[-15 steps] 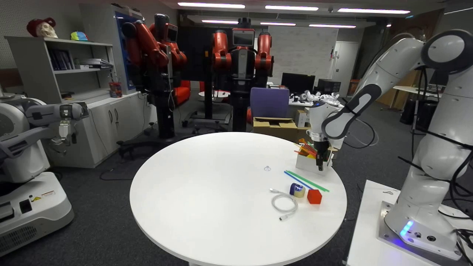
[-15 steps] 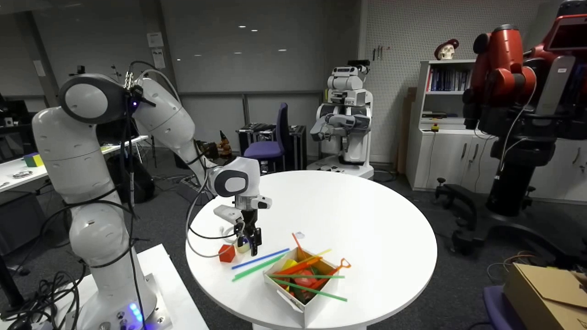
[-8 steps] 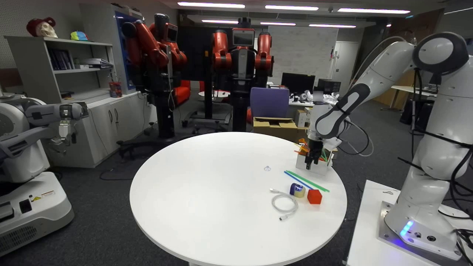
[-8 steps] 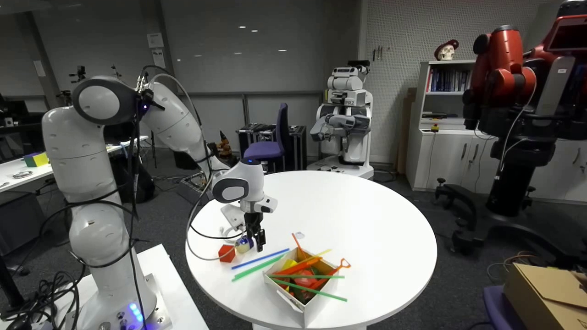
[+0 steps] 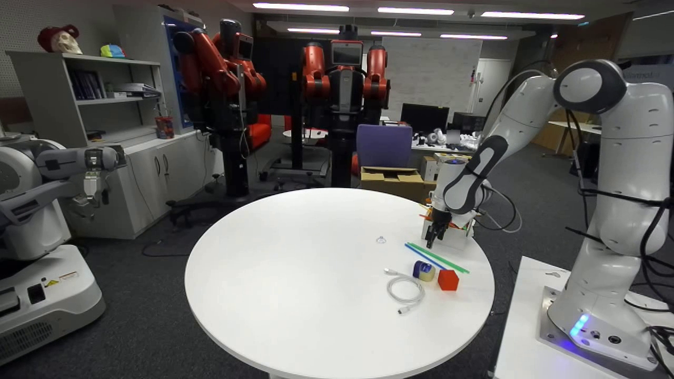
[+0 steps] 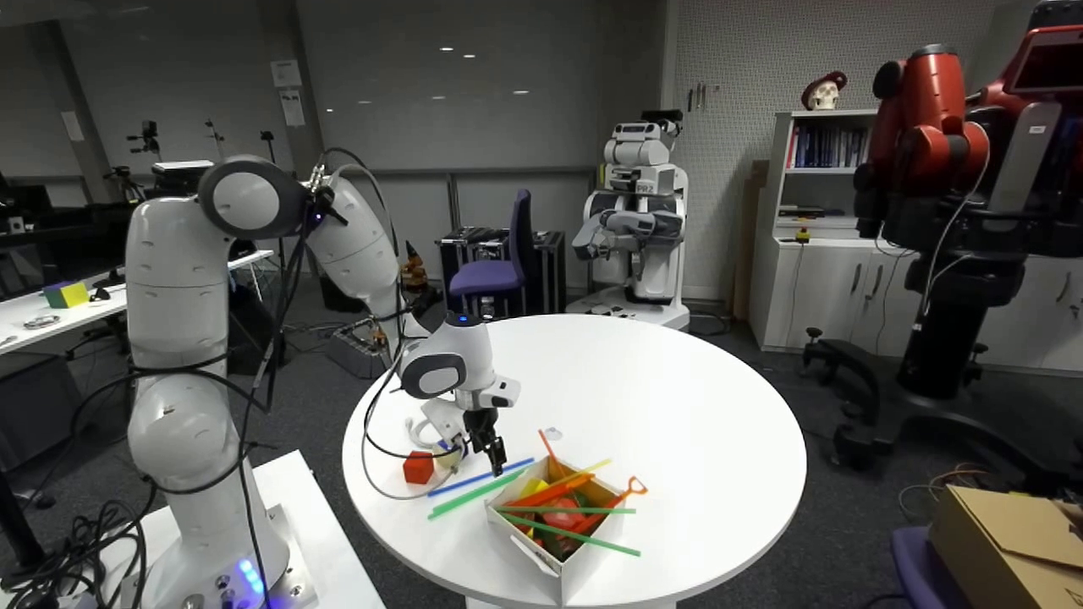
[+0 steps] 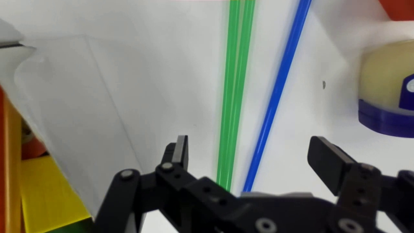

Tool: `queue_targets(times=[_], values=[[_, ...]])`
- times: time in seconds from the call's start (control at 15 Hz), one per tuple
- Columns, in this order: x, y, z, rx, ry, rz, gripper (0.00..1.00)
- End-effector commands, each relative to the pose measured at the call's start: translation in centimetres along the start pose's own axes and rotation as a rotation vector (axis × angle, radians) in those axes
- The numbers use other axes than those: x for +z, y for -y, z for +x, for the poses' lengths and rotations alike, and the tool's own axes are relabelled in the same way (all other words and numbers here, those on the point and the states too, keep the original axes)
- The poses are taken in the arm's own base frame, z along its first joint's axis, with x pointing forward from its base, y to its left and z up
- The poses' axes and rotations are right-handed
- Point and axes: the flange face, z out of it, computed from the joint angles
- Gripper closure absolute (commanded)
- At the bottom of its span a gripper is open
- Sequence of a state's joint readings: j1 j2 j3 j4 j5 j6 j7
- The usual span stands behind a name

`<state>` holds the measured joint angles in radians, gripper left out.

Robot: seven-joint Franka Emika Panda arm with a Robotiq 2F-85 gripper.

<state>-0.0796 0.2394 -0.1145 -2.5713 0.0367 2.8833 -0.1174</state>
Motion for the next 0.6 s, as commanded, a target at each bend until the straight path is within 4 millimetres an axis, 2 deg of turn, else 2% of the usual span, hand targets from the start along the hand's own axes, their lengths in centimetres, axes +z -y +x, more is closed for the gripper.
queue_targets(times=[0.0, 0.53], values=[[1.6, 0.0, 1.5, 0.011, -0.017, -0.002, 0.0], [4.5, -0.2, 3.1, 0.005, 0.036, 0.0, 0.0]])
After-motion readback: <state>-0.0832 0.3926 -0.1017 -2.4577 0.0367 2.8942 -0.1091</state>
